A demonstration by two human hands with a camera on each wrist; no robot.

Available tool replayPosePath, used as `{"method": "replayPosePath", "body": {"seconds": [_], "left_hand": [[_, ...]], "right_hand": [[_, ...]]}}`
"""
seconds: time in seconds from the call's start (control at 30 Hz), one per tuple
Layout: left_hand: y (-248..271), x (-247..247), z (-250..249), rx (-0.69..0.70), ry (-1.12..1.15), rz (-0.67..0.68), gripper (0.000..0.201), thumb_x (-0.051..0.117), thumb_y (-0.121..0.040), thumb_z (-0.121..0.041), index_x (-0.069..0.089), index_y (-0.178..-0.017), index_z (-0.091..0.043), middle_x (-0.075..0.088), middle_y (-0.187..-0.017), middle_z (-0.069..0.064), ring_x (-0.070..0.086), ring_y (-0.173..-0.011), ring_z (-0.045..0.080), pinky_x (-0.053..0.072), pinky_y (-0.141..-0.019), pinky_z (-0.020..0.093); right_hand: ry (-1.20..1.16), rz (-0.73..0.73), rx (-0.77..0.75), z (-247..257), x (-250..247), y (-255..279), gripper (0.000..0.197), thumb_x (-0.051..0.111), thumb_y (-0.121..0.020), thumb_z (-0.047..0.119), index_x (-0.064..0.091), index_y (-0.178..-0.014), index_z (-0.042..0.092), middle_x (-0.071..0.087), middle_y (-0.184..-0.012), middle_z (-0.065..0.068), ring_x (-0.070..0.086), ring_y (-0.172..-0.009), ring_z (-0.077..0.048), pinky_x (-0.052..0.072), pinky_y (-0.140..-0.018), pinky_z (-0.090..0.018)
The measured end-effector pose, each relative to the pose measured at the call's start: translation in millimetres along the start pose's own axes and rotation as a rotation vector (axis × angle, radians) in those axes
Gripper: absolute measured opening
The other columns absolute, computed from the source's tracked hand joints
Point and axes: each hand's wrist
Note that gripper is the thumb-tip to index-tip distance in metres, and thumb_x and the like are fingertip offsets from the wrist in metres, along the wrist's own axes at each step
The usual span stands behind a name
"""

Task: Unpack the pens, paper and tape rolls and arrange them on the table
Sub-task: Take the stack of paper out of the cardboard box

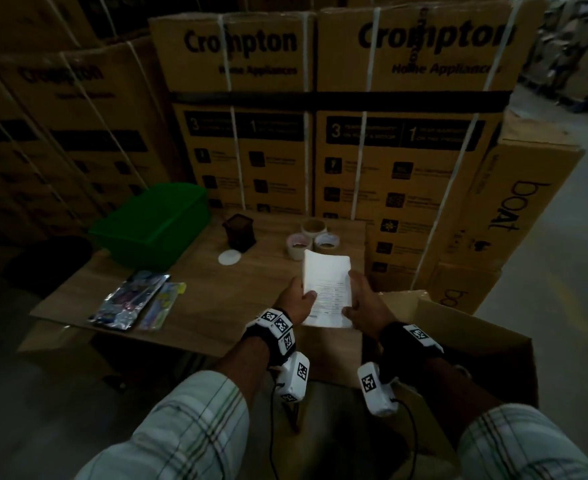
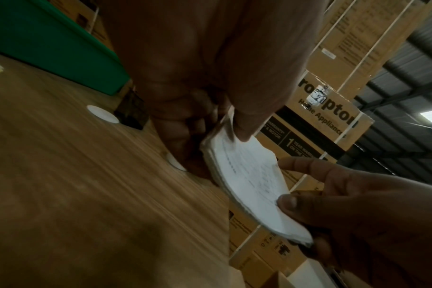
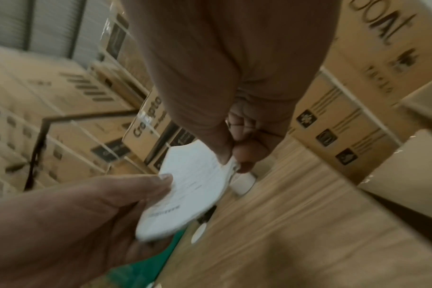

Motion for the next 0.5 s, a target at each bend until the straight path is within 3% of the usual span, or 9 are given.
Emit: {"method": "replayPosePath", "body": {"seconds": [0.1, 0.23, 0.4, 0.5], "left_hand": [[-3.5, -41.5, 34.2, 0.002, -0.058, 0.059, 0.045, 0.050, -0.093, -0.011, 0.035, -0.136, -0.012, 0.057, -0.132, 0.013, 0.060, -0.114, 0.032, 0.052, -0.095, 0.044], [-14.4, -100.1, 82.4, 0.047, -0.191, 0.021, 0.059, 0.046, -0.089, -0.005, 0.028, -0.144, -0.018, 0.056, -0.131, 0.014, 0.058, -0.114, 0.032, 0.050, -0.095, 0.040], [-39.5, -160.0, 140.1, 0.012, -0.178, -0.072, 0.051, 0.049, -0.084, -0.002, 0.035, -0.131, -0.015, 0.063, -0.117, 0.014, 0.063, -0.103, 0.033, 0.051, -0.083, 0.036], [-50.3, -185.2, 174.9, -0.031, -0.252, -0.067, 0.038, 0.053, -0.085, -0.003, 0.048, -0.121, -0.013, 0.060, -0.120, 0.013, 0.059, -0.108, 0.030, 0.046, -0.085, 0.030]], "right_hand": [[0.101, -0.035, -0.024, 23.6, 40.5, -21.9, 0.082, 0.060, -0.084, 0.001, 0.013, -0.148, 0.019, 0.040, -0.146, -0.015, 0.049, -0.125, -0.034, 0.048, -0.099, -0.047], [0.200, 0.007, -0.029, 64.1, 99.0, -54.3, 0.081, 0.060, -0.083, 0.005, 0.014, -0.148, 0.019, 0.039, -0.147, -0.015, 0.047, -0.127, -0.034, 0.045, -0.102, -0.046], [0.293, -0.028, -0.025, 107.4, 174.1, -84.6, 0.062, 0.058, -0.086, 0.005, 0.030, -0.141, 0.016, 0.041, -0.144, -0.013, 0.046, -0.126, -0.032, 0.043, -0.103, -0.039], [0.310, -0.005, 0.030, 120.8, 218.9, -92.2, 0.046, 0.054, -0.090, 0.006, 0.040, -0.133, 0.016, 0.044, -0.139, -0.013, 0.049, -0.121, -0.031, 0.044, -0.098, -0.036]]}}
Point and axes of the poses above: each hand's wrist, its own y-axis away from the middle knuckle, its own x-axis out of the palm, z = x × y
